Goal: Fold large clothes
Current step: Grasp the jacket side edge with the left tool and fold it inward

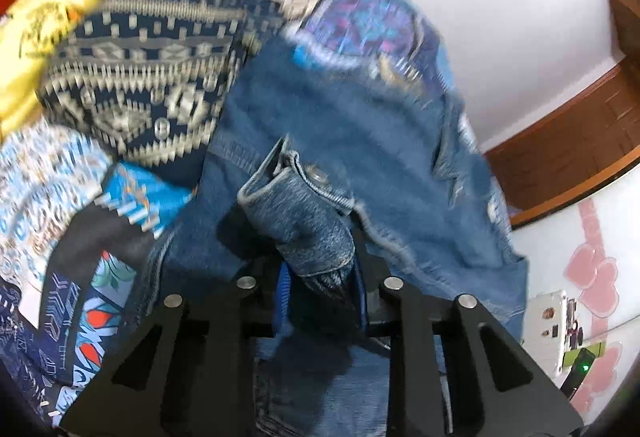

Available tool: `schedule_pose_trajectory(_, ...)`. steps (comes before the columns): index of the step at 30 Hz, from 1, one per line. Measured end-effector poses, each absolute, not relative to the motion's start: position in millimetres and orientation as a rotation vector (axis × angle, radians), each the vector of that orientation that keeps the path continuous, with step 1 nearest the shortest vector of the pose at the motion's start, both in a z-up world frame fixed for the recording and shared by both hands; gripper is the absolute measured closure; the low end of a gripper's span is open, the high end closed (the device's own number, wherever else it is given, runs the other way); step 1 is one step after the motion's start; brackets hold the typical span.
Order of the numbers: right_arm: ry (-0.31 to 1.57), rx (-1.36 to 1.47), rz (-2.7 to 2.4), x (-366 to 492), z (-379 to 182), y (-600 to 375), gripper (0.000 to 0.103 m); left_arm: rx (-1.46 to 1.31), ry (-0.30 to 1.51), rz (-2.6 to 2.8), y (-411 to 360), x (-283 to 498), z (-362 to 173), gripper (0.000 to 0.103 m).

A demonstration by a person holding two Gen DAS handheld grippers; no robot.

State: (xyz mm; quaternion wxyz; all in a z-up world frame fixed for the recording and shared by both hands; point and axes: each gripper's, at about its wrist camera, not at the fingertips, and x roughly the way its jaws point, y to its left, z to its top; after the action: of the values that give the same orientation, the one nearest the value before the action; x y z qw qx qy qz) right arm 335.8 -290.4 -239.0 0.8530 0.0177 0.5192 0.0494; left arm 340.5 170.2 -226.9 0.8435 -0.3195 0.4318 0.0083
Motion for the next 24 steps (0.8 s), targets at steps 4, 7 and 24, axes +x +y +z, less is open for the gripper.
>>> schedule_pose_trajectory(4, 1.014, 0.046, 0.133, 334.2, -216.2, -285.4, 0.023, -0.561, 0.757, 0.054, 161.8, 321.7, -186.5, 0.078)
schedule_pose_trajectory(7, 0.967, 0.055, 0.160, 335.2, -203.4, -278.2, 0.023, -0.449, 0.696, 0.084, 154.4, 306.2, -170.6, 0.078)
schedule_pose_trajectory(24, 1.113, -0.014, 0.205, 338.0, -234.3, -259.2, 0.023, -0.260, 1.009, 0.099, 163.1, 288.8, -221.3, 0.054)
